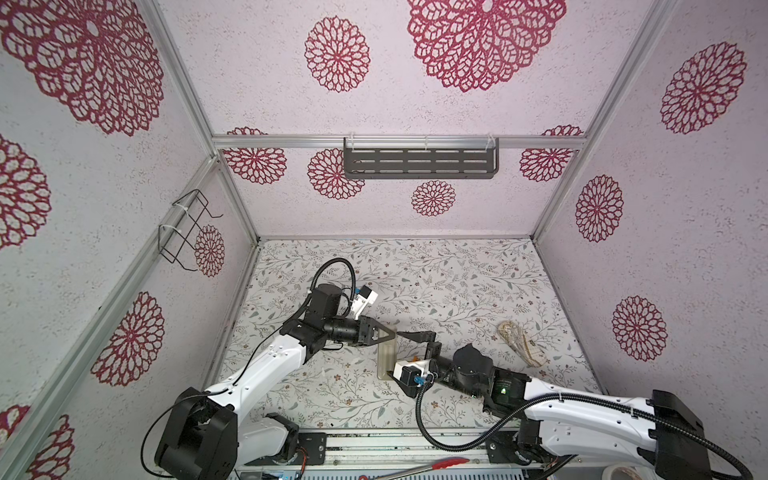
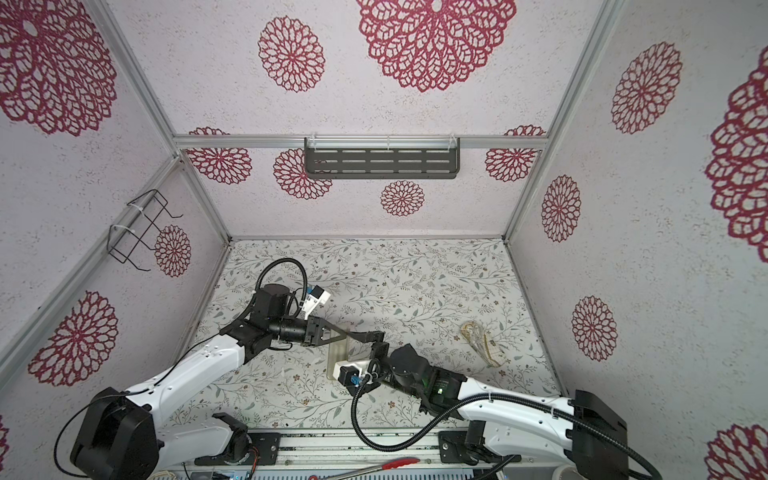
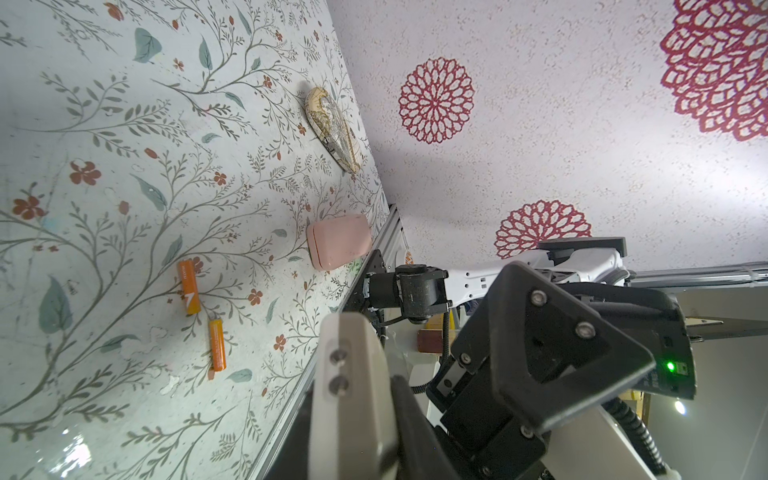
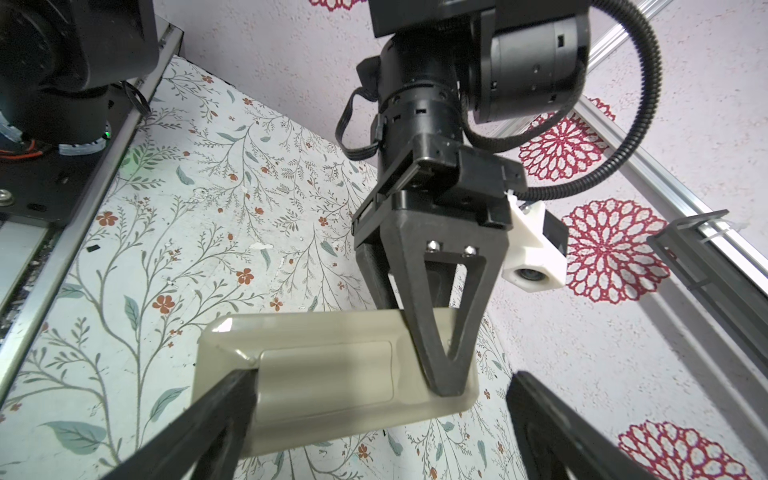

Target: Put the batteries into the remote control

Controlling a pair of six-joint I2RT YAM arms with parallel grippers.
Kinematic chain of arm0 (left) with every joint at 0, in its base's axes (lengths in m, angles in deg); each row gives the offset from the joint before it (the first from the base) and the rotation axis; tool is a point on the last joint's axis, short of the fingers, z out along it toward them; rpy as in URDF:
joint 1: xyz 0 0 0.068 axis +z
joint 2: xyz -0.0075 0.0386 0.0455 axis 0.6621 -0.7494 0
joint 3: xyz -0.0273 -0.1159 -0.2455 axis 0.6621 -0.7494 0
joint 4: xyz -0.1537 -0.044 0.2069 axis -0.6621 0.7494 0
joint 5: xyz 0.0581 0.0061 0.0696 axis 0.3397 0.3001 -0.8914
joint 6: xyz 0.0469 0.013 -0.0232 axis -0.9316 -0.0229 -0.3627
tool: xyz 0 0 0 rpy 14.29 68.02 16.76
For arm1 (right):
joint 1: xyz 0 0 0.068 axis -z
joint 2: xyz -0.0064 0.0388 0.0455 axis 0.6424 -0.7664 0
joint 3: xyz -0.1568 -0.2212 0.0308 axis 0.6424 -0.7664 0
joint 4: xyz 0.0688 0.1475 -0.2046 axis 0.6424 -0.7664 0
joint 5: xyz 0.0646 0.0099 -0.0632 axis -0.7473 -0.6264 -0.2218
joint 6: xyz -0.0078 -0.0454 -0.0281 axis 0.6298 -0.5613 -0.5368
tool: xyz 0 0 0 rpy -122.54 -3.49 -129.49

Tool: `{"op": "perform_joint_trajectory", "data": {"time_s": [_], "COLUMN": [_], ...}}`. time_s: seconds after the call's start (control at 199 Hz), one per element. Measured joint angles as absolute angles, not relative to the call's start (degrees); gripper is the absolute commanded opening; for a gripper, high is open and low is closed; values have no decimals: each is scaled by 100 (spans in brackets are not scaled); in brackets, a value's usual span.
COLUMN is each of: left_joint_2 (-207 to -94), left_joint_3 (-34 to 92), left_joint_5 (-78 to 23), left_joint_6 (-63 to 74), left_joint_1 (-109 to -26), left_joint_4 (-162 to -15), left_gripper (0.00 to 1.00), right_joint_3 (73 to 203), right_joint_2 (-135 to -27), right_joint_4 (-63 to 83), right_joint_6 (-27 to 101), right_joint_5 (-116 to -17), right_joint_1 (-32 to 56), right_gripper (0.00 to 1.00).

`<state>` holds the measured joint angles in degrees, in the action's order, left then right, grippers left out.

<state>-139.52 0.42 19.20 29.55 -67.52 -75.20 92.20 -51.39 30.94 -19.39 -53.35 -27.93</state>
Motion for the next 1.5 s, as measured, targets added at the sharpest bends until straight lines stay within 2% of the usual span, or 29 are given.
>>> {"op": "perform_joint_trajectory", "data": {"time_s": [0.416,1.169,1.505], "left_joint_2": [-13952,-13954,-13965], "left_joint_3": [40,40,42], "left_joint_5": [1848,1837,1859], "left_joint_6": [2883,2902,2778], "left_joint_1": [-6724,-6689,-6691], "left_joint_4": [-7480,-7487,-7244], "left_gripper": [0,0,0], "right_joint_3": [9364,9349,9484], "right_joint_2": [-5390,-5423,-5169], "right_joint_4": [3048,3540,2751], "right_joint_6": [-1899,-2330,-2101], "right_joint_5": [-5311,-4196,-4799], "right_joint_1": [-2808,-3132,-3143], "right_gripper": [99,99,99]}}
